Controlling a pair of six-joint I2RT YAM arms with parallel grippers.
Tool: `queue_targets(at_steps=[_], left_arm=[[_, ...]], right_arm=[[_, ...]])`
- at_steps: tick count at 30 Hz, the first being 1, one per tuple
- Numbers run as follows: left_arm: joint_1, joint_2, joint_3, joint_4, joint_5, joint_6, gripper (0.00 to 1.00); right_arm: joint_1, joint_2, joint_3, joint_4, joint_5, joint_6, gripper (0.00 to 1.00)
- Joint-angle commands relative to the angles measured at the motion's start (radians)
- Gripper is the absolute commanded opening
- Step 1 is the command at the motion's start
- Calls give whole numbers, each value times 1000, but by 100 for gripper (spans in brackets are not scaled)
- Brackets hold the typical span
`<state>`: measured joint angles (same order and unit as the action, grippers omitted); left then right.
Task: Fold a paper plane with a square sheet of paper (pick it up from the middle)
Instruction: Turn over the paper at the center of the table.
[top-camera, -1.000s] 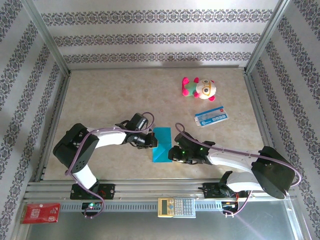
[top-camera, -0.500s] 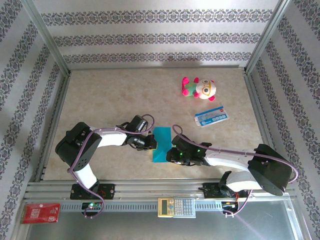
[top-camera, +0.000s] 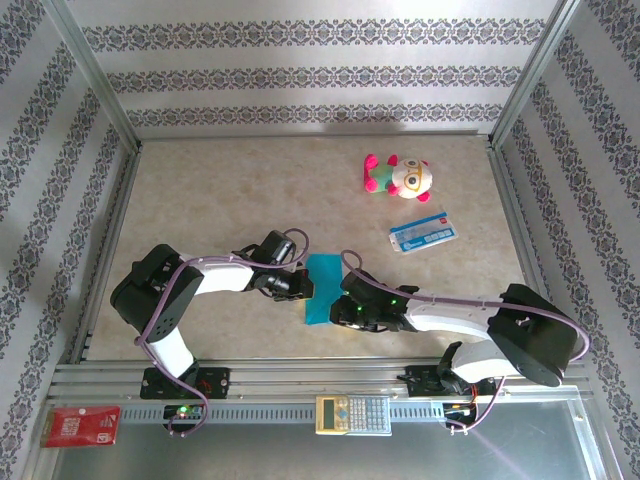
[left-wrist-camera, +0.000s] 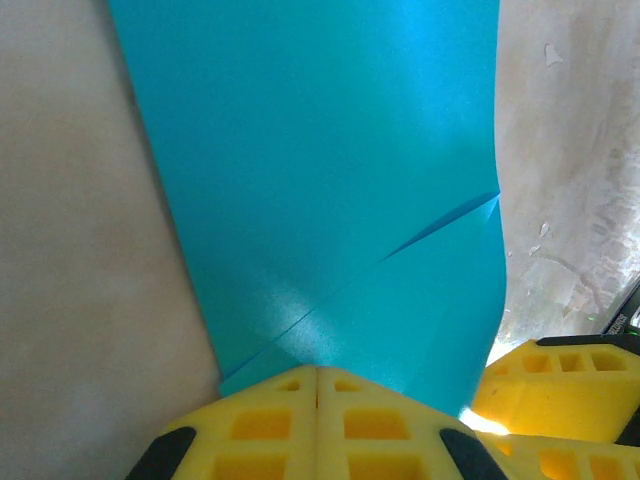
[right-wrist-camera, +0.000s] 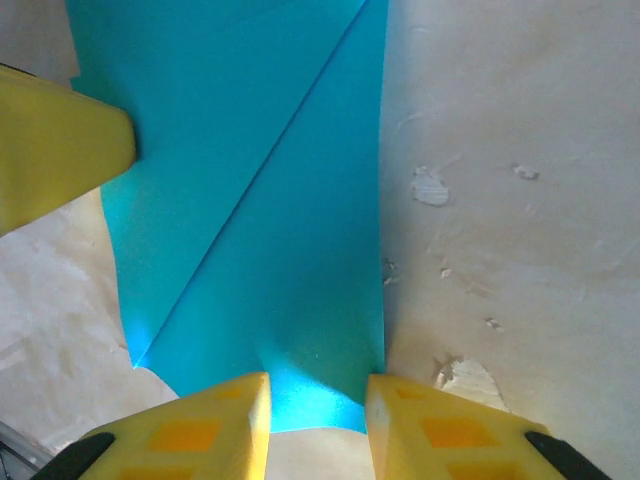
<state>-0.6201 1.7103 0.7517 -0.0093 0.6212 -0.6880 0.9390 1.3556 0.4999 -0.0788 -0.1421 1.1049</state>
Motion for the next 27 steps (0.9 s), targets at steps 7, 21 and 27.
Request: queue_targets(at_steps=[7, 21, 27], left_arm=[[-5, 16, -24, -7, -21, 25, 0], [-4, 14, -29, -11, -23, 23, 0], [-4, 12, -22, -22, -25, 25, 0]], right_arm=[[5, 43, 9, 128, 36, -56, 37], [-72, 27, -12, 222, -12, -167, 46], [-100, 5, -35, 232, -31, -157, 47]])
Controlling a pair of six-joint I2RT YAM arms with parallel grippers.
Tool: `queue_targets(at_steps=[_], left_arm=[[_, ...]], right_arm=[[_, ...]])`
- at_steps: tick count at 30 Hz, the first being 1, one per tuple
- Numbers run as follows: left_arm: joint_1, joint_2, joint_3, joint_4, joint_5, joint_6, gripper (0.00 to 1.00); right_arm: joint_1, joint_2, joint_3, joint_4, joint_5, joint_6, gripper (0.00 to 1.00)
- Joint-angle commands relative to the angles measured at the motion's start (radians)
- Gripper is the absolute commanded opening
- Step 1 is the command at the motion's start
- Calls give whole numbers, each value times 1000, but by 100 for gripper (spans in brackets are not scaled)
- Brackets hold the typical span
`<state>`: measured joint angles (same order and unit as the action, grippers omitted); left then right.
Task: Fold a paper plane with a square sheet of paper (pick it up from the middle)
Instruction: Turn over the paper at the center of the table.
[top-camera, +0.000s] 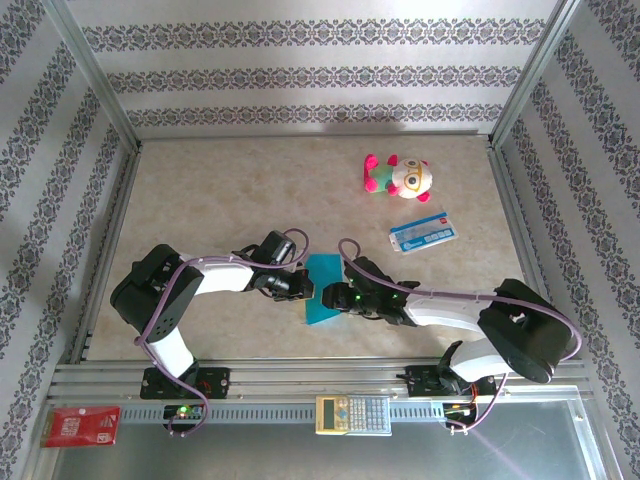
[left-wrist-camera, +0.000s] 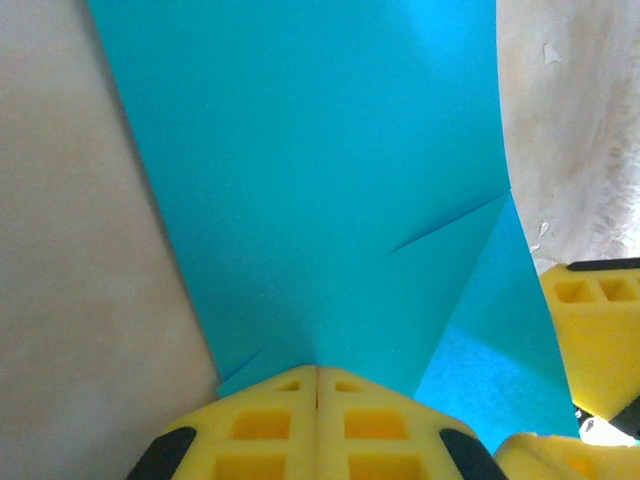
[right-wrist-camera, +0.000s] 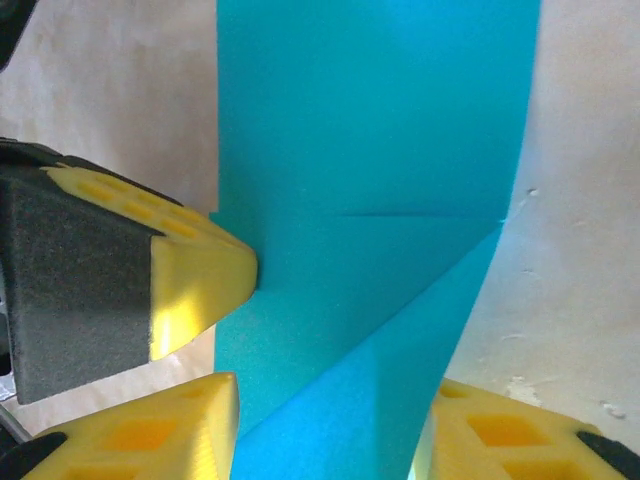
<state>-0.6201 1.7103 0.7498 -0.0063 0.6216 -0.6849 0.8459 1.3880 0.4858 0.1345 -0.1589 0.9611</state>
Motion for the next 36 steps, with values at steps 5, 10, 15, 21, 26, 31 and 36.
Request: queue_targets(at_steps=[5, 10, 15, 21, 26, 31, 36], left_arm=[[-4, 11, -18, -27, -27, 20, 0], [-4, 14, -19, -29, -34, 21, 0], [-4, 17, -13, -28, -32, 25, 0], [-5, 12, -10, -37, -33, 27, 0], [-5, 13, -11, -43, -35, 28, 0], [-5, 13, -15, -37, -36, 21, 0], [-4, 3, -4, -26, -23, 8, 2]], right_arm=[[-3, -66, -92, 60, -24, 93, 43], [23, -105, -172, 135, 4, 180, 38], [60, -124, -207, 184, 42, 228, 34], [93, -156, -233, 186, 82, 262, 30], [124, -181, -254, 185, 125, 286, 24], [132, -176, -252, 187, 134, 286, 15], [133, -178, -247, 182, 150, 277, 5]])
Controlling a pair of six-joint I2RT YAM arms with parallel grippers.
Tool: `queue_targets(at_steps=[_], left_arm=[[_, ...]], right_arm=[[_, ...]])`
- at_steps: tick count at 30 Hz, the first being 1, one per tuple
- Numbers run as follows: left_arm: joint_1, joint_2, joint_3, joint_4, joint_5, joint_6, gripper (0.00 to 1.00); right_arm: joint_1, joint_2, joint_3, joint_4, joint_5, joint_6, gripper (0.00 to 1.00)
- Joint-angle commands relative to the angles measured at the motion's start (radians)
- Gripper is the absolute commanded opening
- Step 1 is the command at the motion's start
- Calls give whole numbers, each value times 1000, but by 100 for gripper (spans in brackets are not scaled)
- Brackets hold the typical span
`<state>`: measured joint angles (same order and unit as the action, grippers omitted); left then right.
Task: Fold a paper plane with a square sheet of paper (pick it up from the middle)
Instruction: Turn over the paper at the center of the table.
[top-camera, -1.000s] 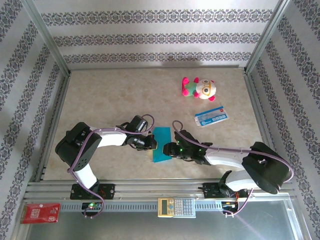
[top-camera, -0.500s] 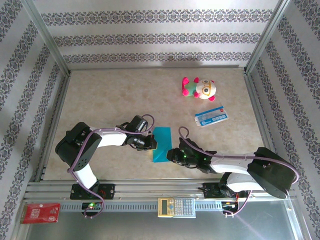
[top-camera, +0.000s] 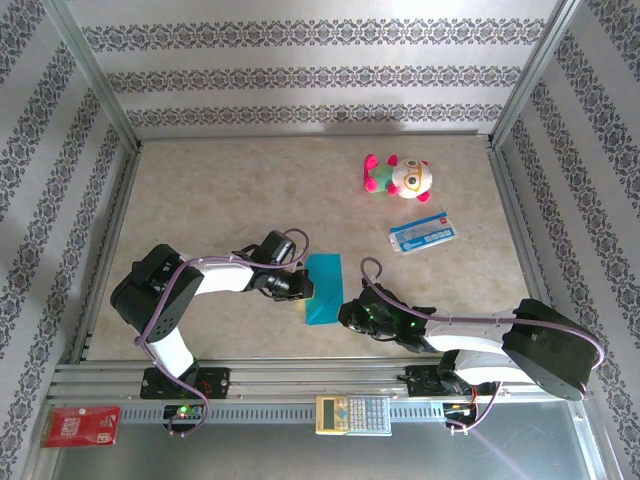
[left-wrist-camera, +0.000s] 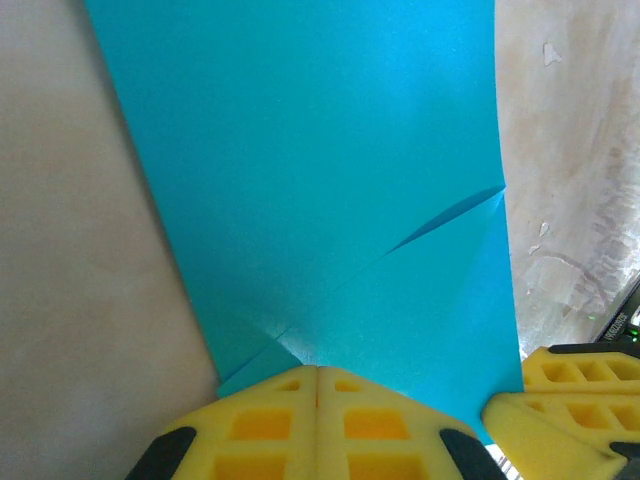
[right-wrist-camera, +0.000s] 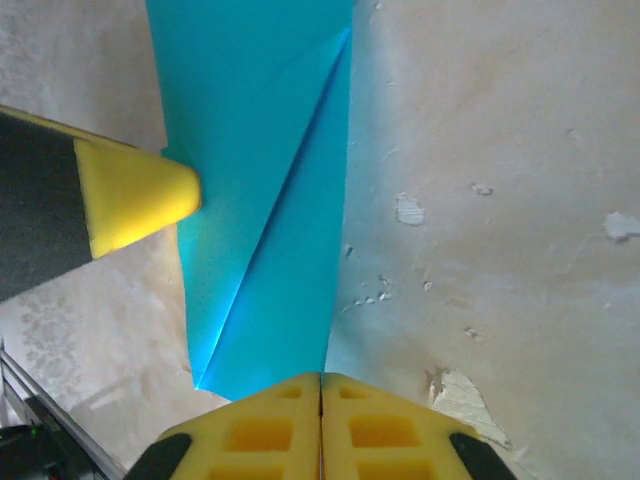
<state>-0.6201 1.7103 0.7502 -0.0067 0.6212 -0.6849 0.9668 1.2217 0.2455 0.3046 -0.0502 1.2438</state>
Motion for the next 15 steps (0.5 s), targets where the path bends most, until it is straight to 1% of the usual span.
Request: queue_targets(at_steps=[1, 5, 8, 10, 12, 15], left_arm=[[-4, 0, -1, -13, -8, 2, 6], [-4, -19, 38, 16, 48, -24, 19], [0, -62, 70, 18, 71, -39, 28], [14, -103, 87, 22, 91, -53, 35], [40, -150, 96, 13, 103, -60, 40], [97, -231, 95, -5, 112, -58, 46]], right_arm=[[12, -14, -8, 7, 45, -9, 4], [7, -33, 0, -29, 56, -32, 0], [-16, -65, 15, -82, 43, -66, 0], [-58, -99, 38, -157, 14, -109, 0], [-109, -141, 69, -243, -20, -170, 0], [-222, -205, 158, -435, -73, -305, 0]])
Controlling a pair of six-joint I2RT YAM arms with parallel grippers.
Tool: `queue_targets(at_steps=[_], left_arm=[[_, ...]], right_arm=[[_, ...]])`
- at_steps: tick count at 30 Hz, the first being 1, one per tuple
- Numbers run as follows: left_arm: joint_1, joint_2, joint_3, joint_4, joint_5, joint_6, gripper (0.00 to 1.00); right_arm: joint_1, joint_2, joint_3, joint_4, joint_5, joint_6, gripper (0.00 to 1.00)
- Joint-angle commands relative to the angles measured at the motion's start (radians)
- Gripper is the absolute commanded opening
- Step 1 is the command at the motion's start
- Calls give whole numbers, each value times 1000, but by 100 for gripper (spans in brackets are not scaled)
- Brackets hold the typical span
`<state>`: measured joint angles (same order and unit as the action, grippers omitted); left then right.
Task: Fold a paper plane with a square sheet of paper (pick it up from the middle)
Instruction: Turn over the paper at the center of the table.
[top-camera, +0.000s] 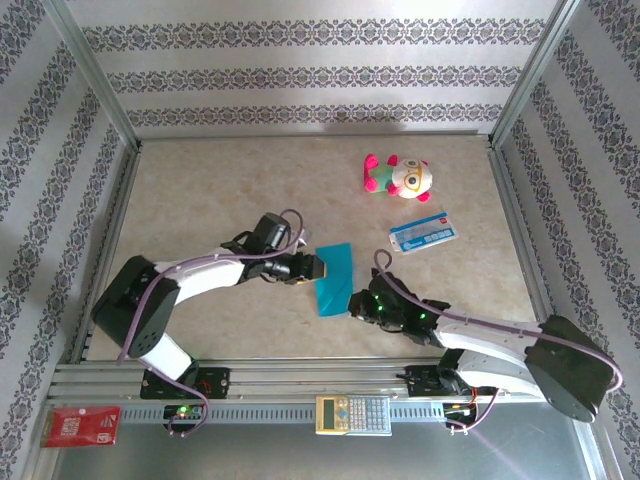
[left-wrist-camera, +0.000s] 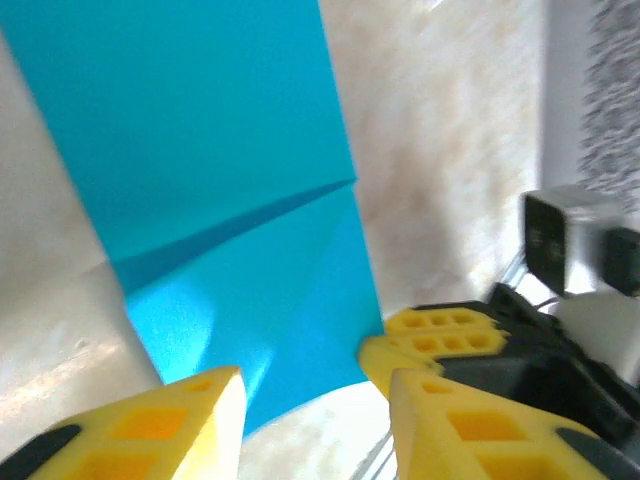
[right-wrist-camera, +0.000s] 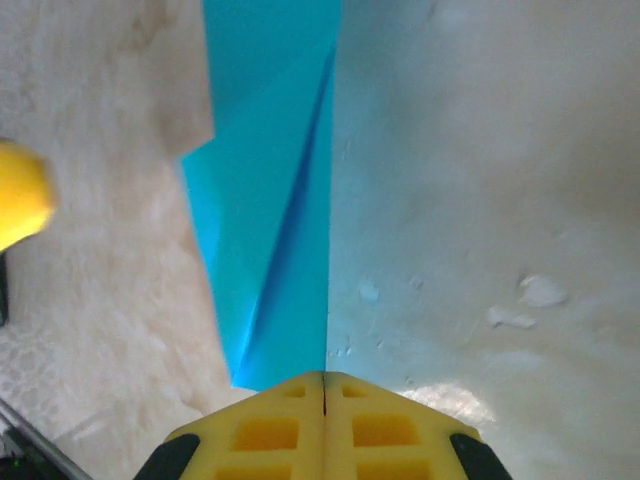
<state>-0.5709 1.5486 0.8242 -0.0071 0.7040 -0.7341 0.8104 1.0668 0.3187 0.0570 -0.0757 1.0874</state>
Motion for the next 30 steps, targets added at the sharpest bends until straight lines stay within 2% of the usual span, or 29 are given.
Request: queue_targets(at_steps=[1, 4, 7, 11, 14, 20, 25, 30], left_arm=[[70, -97, 20, -22, 28, -2, 47], [142, -174, 8, -75, 19, 9, 50], [203, -238, -18, -111, 5, 10, 53], [270, -282, -49, -181, -32, 31, 53], [313, -292, -66, -236, -55, 54, 54], [338, -303, -103, -266, -61, 42, 54], [339, -283, -135, -247, -12, 7, 52], [329, -240, -121, -221, 59, -23, 46]], right_arm=[[-110, -68, 126, -266, -62, -212, 0], [-204, -80, 264, -498, -50, -411, 0], [-219, -15, 417, -688, 26, -562, 0], [-117, 133, 587, -848, 168, -647, 0], [-13, 263, 676, -892, 203, -621, 0], [152, 476, 746, -777, 113, -501, 0], [198, 561, 733, -611, -1, -418, 1], [204, 588, 700, -499, -48, -394, 5]])
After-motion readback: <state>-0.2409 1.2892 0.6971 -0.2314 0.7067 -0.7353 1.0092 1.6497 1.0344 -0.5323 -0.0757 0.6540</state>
